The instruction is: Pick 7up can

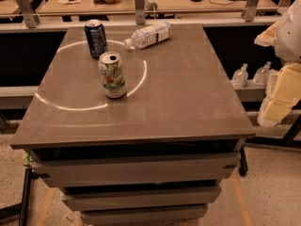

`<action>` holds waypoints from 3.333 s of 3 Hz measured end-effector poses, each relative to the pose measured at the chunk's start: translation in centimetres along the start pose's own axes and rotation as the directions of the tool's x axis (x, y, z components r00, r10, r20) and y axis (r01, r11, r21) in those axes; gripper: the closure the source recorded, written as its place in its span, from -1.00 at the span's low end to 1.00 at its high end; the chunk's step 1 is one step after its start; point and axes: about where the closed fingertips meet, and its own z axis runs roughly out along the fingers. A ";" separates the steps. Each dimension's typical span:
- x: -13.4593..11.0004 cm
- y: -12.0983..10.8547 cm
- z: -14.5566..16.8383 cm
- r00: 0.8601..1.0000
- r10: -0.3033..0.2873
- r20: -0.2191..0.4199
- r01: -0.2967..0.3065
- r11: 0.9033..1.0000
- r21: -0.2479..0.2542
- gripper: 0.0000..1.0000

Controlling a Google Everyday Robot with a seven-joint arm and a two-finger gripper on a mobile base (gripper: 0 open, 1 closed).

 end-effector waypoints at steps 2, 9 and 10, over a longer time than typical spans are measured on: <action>-0.8 -0.1 0.7 0.996 0.016 0.087 -0.014 1.000 -0.020 -1.00; -18.0 -1.5 13.5 0.709 0.030 0.705 0.041 0.996 -0.084 -1.00; -22.3 -1.8 14.9 0.659 0.020 0.752 0.109 0.986 -0.122 -1.00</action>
Offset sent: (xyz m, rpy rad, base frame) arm 0.0204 0.0302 -0.0178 0.3588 0.0081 0.0485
